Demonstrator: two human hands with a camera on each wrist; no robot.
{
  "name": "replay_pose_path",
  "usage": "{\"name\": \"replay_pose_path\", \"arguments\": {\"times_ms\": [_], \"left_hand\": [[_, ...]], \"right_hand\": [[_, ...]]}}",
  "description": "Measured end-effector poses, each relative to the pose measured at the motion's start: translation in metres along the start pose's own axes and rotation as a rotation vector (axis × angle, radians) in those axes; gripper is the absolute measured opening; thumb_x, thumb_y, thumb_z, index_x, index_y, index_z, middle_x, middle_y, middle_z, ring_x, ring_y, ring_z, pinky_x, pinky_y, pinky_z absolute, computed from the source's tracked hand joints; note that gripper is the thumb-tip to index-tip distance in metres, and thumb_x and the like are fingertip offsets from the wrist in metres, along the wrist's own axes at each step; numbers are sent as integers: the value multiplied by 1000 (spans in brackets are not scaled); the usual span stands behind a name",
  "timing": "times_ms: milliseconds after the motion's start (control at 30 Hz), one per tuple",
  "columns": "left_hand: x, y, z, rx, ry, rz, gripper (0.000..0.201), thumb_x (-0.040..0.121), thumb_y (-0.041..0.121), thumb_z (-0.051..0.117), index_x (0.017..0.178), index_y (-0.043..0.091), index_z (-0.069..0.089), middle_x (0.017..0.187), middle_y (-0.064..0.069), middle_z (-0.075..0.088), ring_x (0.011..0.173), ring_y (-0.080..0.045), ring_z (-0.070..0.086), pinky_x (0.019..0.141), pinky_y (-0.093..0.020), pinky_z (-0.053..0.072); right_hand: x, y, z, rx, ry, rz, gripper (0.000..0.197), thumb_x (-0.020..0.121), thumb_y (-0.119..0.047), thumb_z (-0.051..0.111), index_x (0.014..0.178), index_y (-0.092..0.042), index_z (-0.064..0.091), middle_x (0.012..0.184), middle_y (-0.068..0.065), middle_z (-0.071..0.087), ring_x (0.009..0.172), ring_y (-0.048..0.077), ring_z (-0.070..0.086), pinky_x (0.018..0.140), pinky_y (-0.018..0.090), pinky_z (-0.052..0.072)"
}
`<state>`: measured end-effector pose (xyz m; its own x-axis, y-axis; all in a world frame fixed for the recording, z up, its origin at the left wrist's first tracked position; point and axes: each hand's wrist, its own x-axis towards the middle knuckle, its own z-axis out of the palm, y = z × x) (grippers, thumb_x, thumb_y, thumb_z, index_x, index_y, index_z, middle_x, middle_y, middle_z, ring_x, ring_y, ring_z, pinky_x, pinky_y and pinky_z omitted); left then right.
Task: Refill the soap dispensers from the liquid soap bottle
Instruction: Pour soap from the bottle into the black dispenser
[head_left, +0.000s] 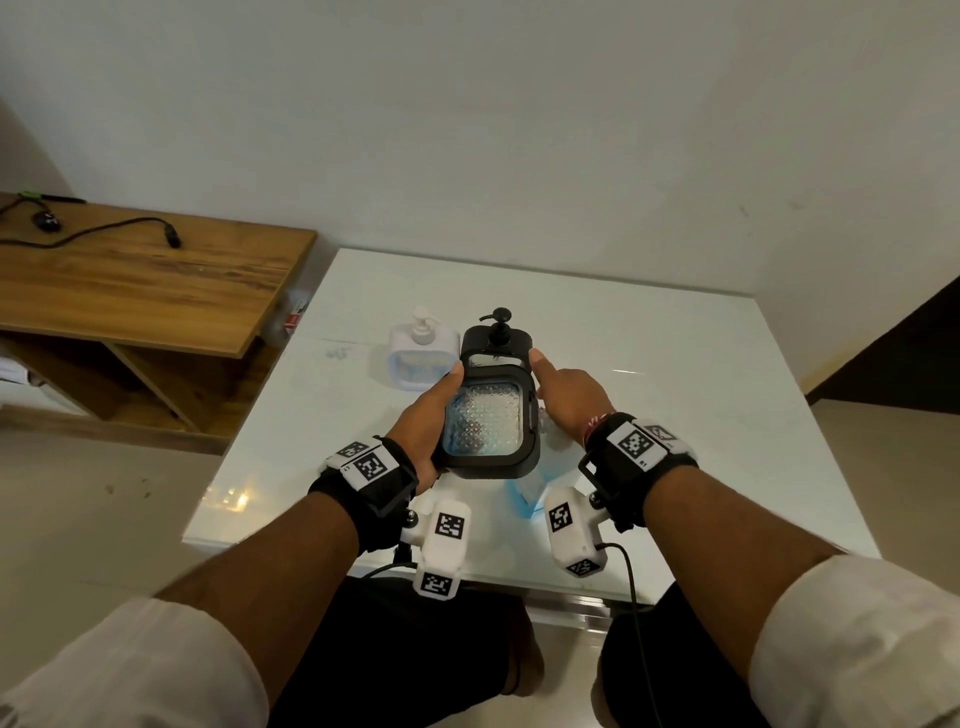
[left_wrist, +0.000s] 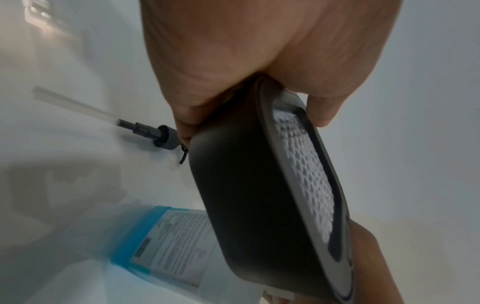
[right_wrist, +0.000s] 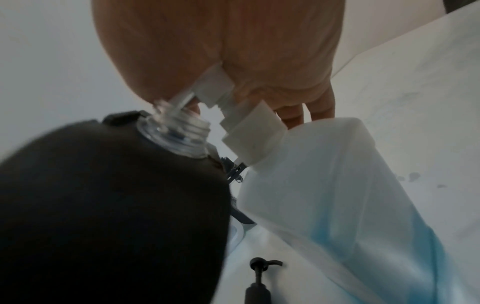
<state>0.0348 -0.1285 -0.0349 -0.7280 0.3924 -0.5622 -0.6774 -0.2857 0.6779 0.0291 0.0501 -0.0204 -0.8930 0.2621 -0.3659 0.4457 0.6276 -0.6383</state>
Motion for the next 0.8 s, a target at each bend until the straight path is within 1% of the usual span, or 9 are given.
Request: {"name": "replay_pose_path", "arguments": {"times_ms": [167,200,267,333,400,467,533,633,800], "left_hand": [[-1,1,0,-6,2,16,49,105,52,44,125,15,69,121,-12,74,100,-25,74,88,-39,56],[0,1,0,-2,3,17,49,105,52,44,126,16,69,119,-11,75,98,-24,74,87,-39,57],[1,2,-1,9,11,15,50,104,53,45,128,15,68,119,-12,75,97,-24,74,85,-38,57],[2,2,-1,17,22,11,50,104,52,46,130,15,67,121,-12,74,99,-25,74,85,-38,58],[1,1,0,18,23,6,52,104,53,46,133,14,66,124,-13,73,107,-27,71,89,-38,57],[0,1,1,20,26,11,54,104,53,46,135,13,64,126,-14,72,116,-29,69,91,-38,56],[-1,0,2,16,17,11,54,104,53,46,136,13,64,127,-13,72,116,-28,69,89,-38,57],[-1,0,-1,10,20,13,54,103,54,47,136,14,64,126,-12,72,117,-29,68,90,-39,57],[4,0,-1,13,14,16,53,104,52,47,136,13,64,127,-13,72,111,-28,70,88,-38,57]], "right_hand": [[-6,-10,-4,30,-31,-43,75,101,-58,19,111,0,67,116,18,62,107,29,55,87,32,32],[-5,-10,-3,26,-26,-42,75,100,-59,20,108,-1,68,114,17,63,106,29,56,87,32,33],[-1,-7,1,11,-9,-30,74,99,-61,21,89,-5,68,104,15,66,99,29,58,84,33,35],[2,-3,4,-13,12,-17,70,98,-63,23,72,-9,60,93,14,65,92,29,58,80,33,36],[1,-1,4,-20,19,-13,70,97,-64,25,78,-8,63,96,15,65,92,30,57,80,33,36],[-2,-1,2,24,0,-3,71,98,-62,26,98,-5,68,113,18,65,99,29,56,84,32,36],[-5,-3,-2,54,-23,-3,71,100,-59,24,115,-3,66,127,20,60,111,30,54,89,32,33],[-8,-8,-2,38,-30,-23,73,101,-57,21,117,-2,65,128,20,59,115,31,53,93,33,34],[-5,-5,1,63,-14,19,71,99,-60,26,110,-3,67,117,15,62,96,24,52,86,31,33]]}}
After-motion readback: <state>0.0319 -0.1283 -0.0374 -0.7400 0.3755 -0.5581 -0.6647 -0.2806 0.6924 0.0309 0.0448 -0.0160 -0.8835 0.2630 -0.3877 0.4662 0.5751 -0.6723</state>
